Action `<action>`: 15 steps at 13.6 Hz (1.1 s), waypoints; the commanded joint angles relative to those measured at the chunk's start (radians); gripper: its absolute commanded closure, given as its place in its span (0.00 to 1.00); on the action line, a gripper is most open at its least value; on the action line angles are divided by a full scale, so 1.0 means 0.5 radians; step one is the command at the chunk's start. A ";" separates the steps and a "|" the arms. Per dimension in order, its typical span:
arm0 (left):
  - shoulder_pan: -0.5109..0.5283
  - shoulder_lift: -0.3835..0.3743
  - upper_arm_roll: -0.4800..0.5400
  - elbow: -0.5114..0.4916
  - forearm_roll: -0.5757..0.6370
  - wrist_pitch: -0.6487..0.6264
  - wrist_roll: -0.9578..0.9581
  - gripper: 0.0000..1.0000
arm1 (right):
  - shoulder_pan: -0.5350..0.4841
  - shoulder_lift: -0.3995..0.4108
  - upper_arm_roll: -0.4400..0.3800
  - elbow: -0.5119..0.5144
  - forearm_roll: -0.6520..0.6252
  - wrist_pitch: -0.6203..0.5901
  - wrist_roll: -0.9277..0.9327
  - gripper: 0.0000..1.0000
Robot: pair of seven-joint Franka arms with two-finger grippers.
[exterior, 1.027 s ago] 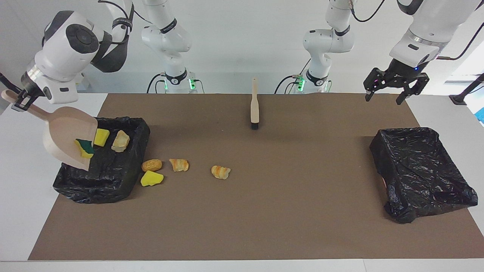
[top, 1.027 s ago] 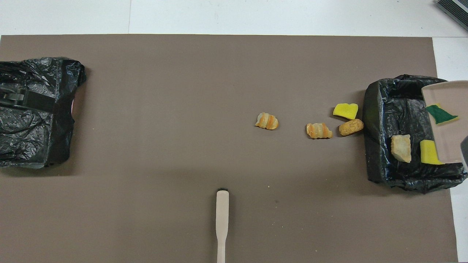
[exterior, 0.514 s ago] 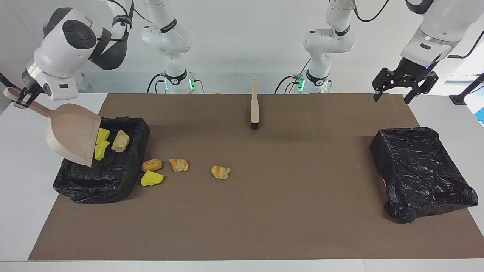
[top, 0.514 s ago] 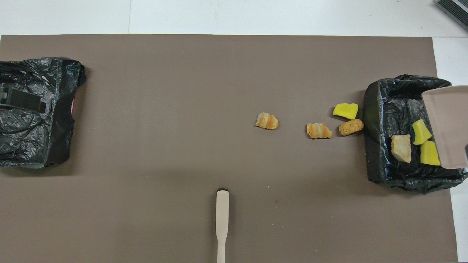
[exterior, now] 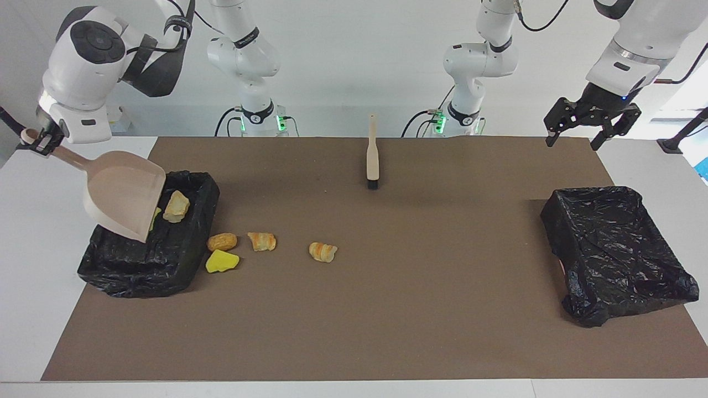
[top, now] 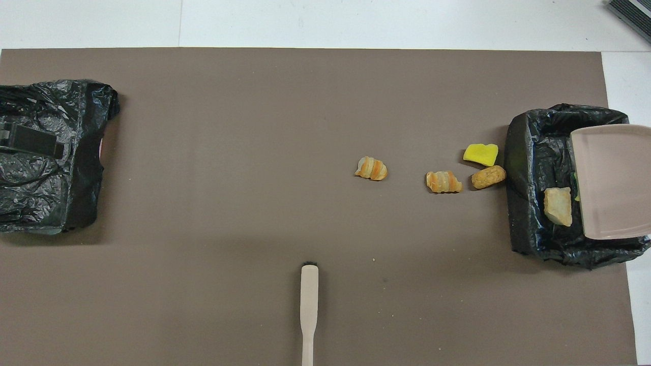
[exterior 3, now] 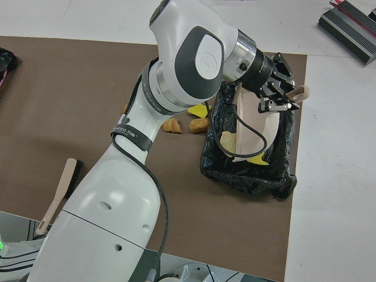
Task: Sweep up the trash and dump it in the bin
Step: 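Tip the dustpan over the bin with the right gripper to dump debris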
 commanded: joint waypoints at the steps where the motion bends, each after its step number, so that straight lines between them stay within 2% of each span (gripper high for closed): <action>1: 0.019 -0.017 -0.016 0.007 0.022 -0.033 0.014 0.00 | -0.018 -0.015 0.014 0.022 0.192 -0.064 -0.017 1.00; 4: 0.019 -0.017 -0.016 0.010 0.022 -0.033 0.014 0.00 | -0.027 -0.015 0.008 0.026 0.394 -0.082 -0.035 1.00; 8: 0.019 -0.017 -0.016 0.007 0.022 -0.036 0.014 0.00 | -0.113 -0.037 -0.017 0.013 0.958 -0.140 0.023 1.00; 10: 0.019 -0.017 -0.013 0.007 0.022 -0.036 0.014 0.00 | -0.101 -0.064 -0.017 -0.020 1.020 -0.189 0.283 1.00; 12: 0.019 -0.017 -0.013 0.007 0.022 -0.036 0.014 0.00 | -0.046 -0.128 0.005 -0.112 1.027 -0.284 0.727 1.00; 15: 0.019 -0.017 -0.016 0.007 0.022 -0.033 0.014 0.00 | 0.174 -0.172 0.008 -0.162 1.115 -0.453 1.399 1.00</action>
